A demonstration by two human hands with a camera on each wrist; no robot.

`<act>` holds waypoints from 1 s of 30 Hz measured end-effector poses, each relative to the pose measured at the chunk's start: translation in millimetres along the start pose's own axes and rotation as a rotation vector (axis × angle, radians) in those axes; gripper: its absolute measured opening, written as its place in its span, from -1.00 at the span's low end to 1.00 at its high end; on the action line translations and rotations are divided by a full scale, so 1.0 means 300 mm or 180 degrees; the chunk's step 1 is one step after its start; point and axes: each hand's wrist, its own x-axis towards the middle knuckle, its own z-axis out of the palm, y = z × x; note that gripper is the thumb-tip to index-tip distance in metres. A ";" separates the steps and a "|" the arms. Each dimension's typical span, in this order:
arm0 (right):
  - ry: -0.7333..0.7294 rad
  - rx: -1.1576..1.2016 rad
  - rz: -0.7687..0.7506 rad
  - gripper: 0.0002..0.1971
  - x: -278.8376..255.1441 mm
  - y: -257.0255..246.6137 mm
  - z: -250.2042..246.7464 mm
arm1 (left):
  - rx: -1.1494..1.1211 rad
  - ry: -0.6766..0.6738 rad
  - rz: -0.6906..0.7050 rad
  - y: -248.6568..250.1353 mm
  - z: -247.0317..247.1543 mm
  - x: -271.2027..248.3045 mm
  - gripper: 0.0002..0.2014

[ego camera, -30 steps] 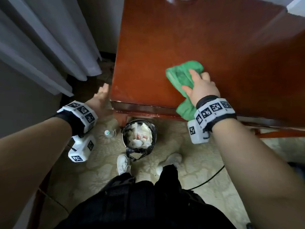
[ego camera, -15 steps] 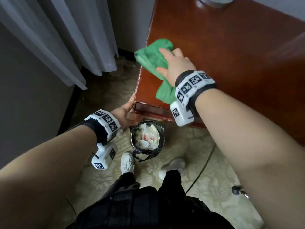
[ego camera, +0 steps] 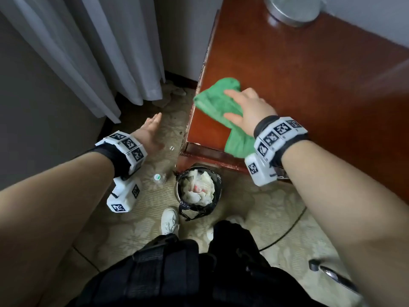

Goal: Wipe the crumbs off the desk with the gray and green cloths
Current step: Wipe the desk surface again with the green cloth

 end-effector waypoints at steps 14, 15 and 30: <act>0.0274 0.0250 0.1336 -0.44 -0.048 0.464 -0.100 | 0.1053 0.0326 0.0426 0.342 0.070 0.159 -0.24; 0.0151 0.0253 0.1751 -0.45 -0.036 0.521 -0.106 | 0.1201 0.0281 0.0359 0.370 0.080 0.173 -0.22; 0.0291 0.0477 0.0520 -0.43 0.139 0.489 -0.138 | 0.1439 0.0180 0.0009 0.392 0.114 0.209 -0.10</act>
